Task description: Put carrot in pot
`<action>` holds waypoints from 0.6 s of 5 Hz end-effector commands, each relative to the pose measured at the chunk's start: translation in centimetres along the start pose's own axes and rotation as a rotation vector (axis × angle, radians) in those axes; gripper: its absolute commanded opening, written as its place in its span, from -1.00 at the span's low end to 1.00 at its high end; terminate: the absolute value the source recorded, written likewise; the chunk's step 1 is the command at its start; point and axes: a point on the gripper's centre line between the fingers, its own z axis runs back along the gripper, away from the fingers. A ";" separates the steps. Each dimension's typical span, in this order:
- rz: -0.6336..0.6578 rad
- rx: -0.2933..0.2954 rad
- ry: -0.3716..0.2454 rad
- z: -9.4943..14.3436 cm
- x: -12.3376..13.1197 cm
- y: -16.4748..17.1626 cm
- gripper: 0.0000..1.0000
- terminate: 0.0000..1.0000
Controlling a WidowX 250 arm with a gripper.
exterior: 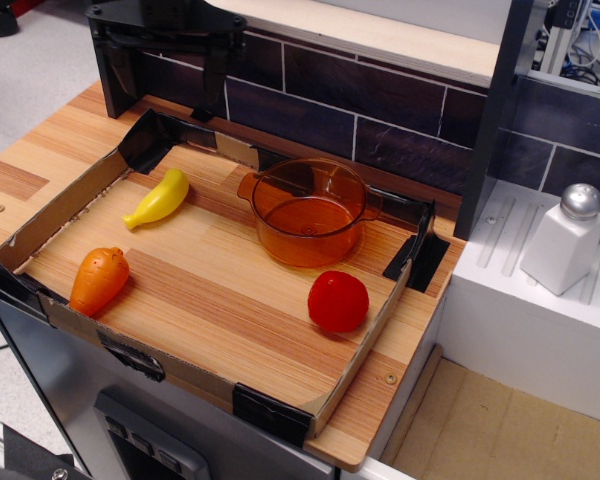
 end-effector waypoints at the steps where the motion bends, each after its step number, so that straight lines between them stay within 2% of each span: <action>1: -0.247 -0.058 0.001 1.5 -3.7 4.2 1.00 -1.00; 2: -0.339 -0.018 0.073 -0.5 -6.2 5.6 1.00 -1.00; 3: -0.415 -0.025 0.099 -1.8 -8.6 5.8 1.00 -1.00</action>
